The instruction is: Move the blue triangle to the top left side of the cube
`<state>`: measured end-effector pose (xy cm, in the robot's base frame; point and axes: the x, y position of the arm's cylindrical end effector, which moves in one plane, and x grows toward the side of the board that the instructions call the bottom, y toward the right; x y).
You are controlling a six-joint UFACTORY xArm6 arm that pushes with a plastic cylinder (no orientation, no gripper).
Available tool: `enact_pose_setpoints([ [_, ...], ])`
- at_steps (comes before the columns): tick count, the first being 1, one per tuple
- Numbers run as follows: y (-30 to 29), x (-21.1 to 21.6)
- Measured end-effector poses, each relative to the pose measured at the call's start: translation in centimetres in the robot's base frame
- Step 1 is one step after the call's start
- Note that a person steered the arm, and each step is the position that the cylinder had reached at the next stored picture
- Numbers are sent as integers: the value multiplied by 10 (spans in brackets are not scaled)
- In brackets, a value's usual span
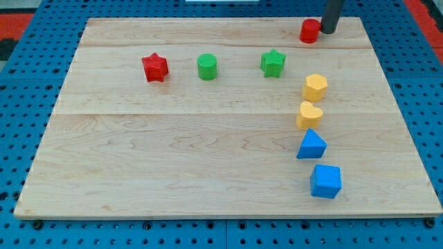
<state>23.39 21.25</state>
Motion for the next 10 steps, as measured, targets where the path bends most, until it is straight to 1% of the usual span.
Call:
enact_pose_setpoints([
  [1,42,53],
  [2,15,152],
  [3,-12,208],
  [4,-35,250],
  [5,-43,275],
  [7,-59,287],
  [10,-93,293],
])
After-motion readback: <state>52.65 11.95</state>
